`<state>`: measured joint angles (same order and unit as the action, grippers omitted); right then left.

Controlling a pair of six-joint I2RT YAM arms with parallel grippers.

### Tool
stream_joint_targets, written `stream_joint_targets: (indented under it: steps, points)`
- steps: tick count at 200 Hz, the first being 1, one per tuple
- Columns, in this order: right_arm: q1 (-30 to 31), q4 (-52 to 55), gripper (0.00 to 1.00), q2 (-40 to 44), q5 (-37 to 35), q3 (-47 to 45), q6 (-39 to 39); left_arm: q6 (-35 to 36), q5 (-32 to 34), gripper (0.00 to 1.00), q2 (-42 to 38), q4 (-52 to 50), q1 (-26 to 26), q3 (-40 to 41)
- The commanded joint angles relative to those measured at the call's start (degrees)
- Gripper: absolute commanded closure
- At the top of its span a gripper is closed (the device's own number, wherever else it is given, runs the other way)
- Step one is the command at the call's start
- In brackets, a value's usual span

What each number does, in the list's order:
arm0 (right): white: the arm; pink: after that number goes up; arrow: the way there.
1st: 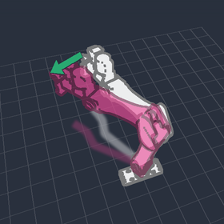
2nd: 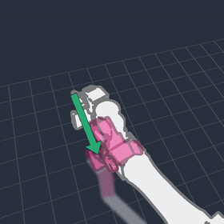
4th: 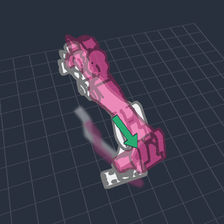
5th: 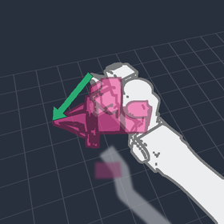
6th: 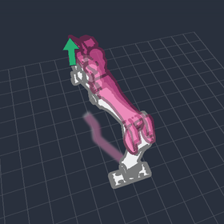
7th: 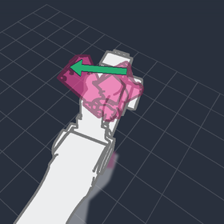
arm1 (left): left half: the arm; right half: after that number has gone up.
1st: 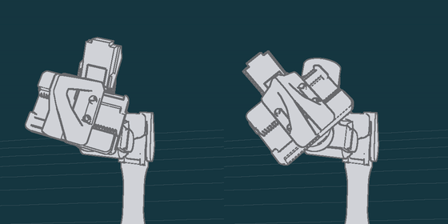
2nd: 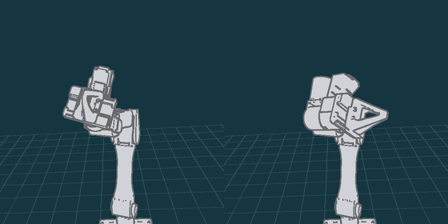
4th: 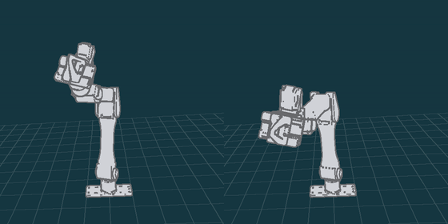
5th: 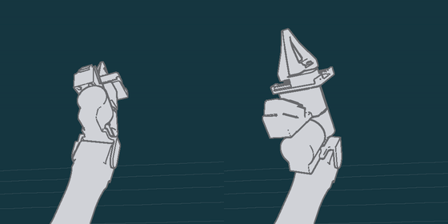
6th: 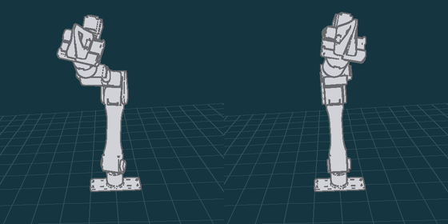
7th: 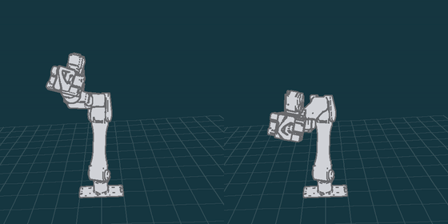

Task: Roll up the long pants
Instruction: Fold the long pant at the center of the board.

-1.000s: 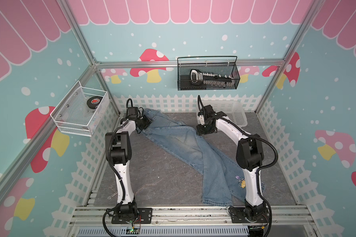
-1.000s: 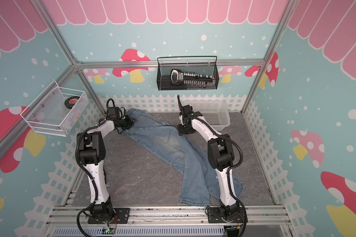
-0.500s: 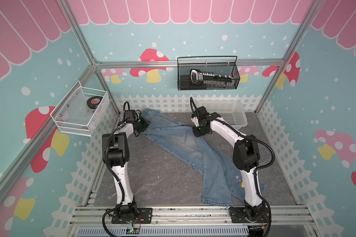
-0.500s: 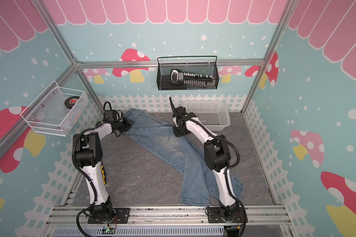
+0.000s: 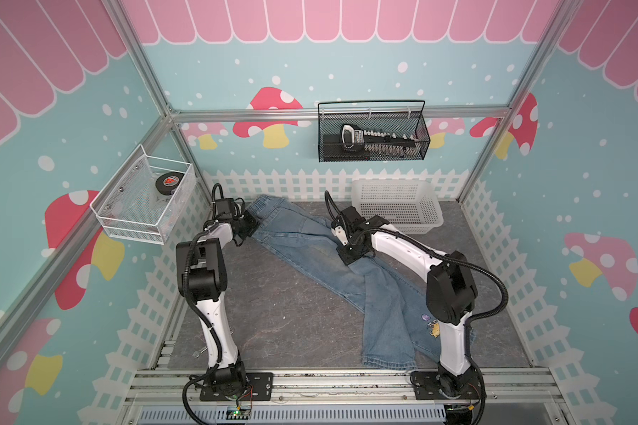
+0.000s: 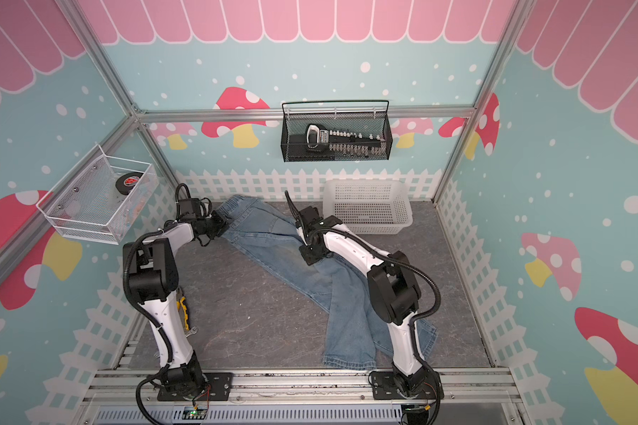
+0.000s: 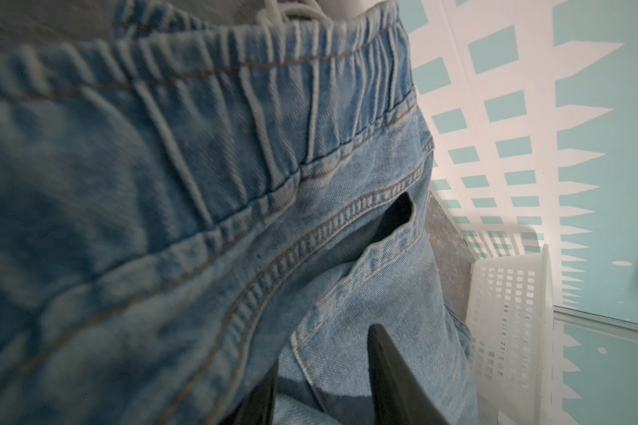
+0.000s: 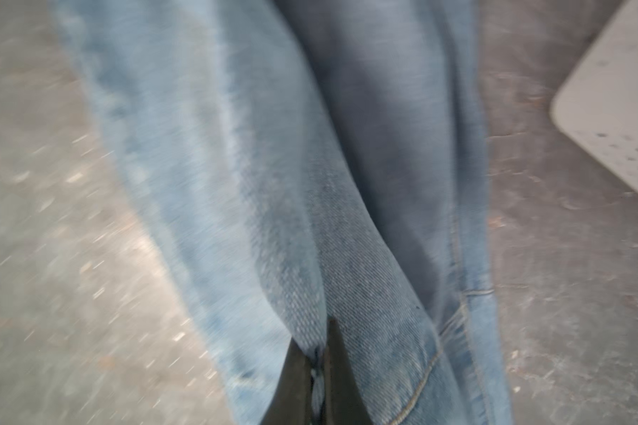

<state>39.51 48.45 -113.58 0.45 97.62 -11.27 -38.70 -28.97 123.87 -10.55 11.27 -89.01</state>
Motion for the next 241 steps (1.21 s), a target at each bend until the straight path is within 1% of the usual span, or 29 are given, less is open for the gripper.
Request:
stream_joint_targets:
  steps: [1,9,13,22,31,44,55,66,76,89,99,115,126,138,153,164,173,193,213,241]
  points:
    - [5.22,0.20,0.96,2.13,6.58,-4.75,-2.04,-0.74,0.43,0.59,-2.29,0.75,1.25,0.72]
    - [6.42,-1.41,0.91,2.26,10.73,-6.91,-3.66,-0.77,0.41,0.59,-2.27,0.79,1.41,0.76]
    - [6.88,-2.25,0.83,2.37,13.03,-7.91,-4.38,-0.84,0.41,0.59,-2.23,0.77,1.46,0.74]
    - [7.48,-4.56,0.73,2.97,17.59,-10.40,-5.96,-1.10,0.51,0.59,-2.21,0.93,1.51,0.77]
    - [7.52,-6.32,0.63,4.25,19.52,-12.82,-7.54,-1.37,0.33,0.59,-2.06,1.17,1.55,0.77]
    - [6.88,-7.34,0.58,9.54,16.07,-15.59,-9.06,-2.00,0.07,0.59,-2.08,1.64,1.48,0.89]
    - [4.90,-6.20,0.53,13.55,12.05,-16.98,-10.15,-2.45,-0.46,0.59,-2.04,2.27,1.50,1.02]
    - [1.39,-4.65,0.50,17.41,8.65,-18.54,-11.79,-2.75,-0.64,0.59,-2.08,2.49,1.50,0.87]
    - [-3.21,-3.84,0.50,20.81,5.87,-20.62,-13.46,-2.92,-0.74,0.59,-2.18,2.67,1.50,0.77]
    - [-9.24,-3.29,0.50,24.27,4.16,-24.63,-14.88,-3.45,-1.03,0.59,-2.28,3.28,1.50,0.88]
    - [-13.54,-2.84,0.53,26.03,3.22,-27.74,-15.13,-4.04,-1.19,0.59,-2.28,3.67,1.52,0.77]
    - [-18.03,-0.71,0.65,26.74,2.51,-31.41,-15.36,-4.85,-1.62,0.59,-2.64,4.37,1.32,0.77]
    - [-19.25,0.78,0.77,26.09,2.78,-33.55,-15.53,-5.00,-1.71,0.61,-2.67,5.15,0.97,0.60]
    - [-19.37,2.16,0.83,24.95,3.49,-35.94,-15.81,-4.89,-1.78,0.63,-2.25,5.18,0.30,-0.41]
    - [-19.40,2.76,0.92,23.57,4.37,-38.98,-17.42,-5.00,-1.92,0.69,-1.13,5.18,-0.85,-2.34]
    - [-19.46,2.21,0.95,23.41,3.69,-41.18,-18.82,-5.53,-2.16,0.73,0.27,5.18,-1.82,-4.18]
    - [-19.75,1.55,0.96,23.32,2.99,-42.58,-19.75,-6.09,-2.41,0.76,1.81,5.27,-2.67,-5.67]
    - [-20.85,-0.31,0.98,20.93,4.17,-43.25,-20.22,-8.18,-2.05,0.81,5.76,5.19,-3.93,-8.95]
    - [-21.13,-0.72,0.99,15.86,4.74,-40.74,-18.97,-11.94,-0.97,0.88,9.01,4.89,-3.67,-9.71]
    - [-21.79,0.58,1.00,7.67,4.41,-33.93,-15.44,-10.10,3.80,0.89,8.22,0.78,-3.30,-6.67]
